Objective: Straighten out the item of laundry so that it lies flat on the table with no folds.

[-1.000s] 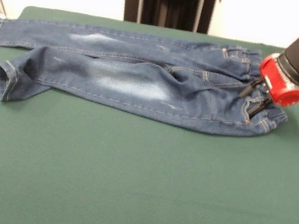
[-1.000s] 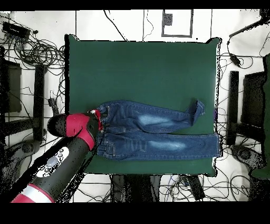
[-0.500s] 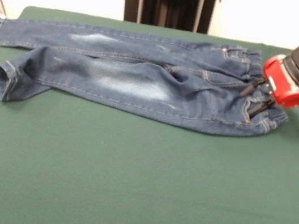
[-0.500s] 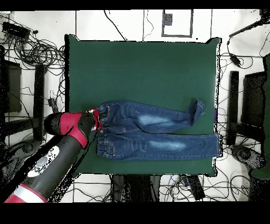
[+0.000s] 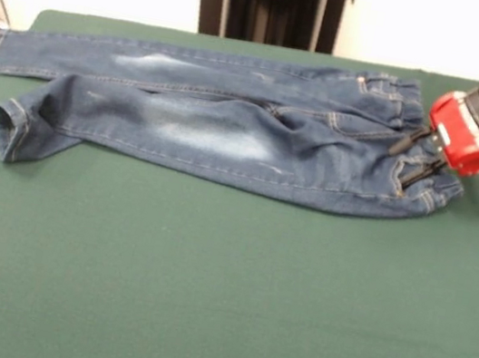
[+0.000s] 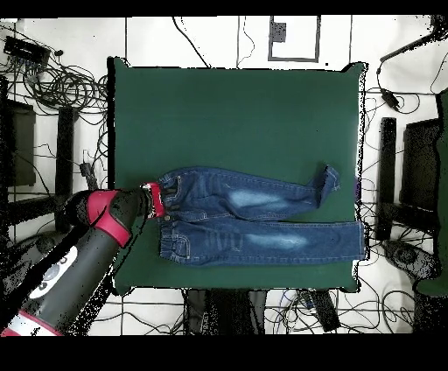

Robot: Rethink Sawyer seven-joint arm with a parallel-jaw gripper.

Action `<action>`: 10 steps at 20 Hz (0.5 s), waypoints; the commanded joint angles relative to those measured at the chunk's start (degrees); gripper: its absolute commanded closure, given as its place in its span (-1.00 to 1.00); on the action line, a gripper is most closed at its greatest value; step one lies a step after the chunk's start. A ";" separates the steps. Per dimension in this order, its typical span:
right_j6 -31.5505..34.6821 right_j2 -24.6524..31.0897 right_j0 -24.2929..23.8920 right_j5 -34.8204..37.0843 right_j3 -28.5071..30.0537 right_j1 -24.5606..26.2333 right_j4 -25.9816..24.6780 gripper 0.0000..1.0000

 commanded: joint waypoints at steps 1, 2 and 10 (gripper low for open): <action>21.09 14.14 4.92 1.33 -14.48 5.38 10.35 -1.00; 21.91 14.12 5.09 1.52 -14.88 5.46 10.54 -1.00; 26.69 8.37 5.59 13.08 -23.63 8.64 7.72 -1.00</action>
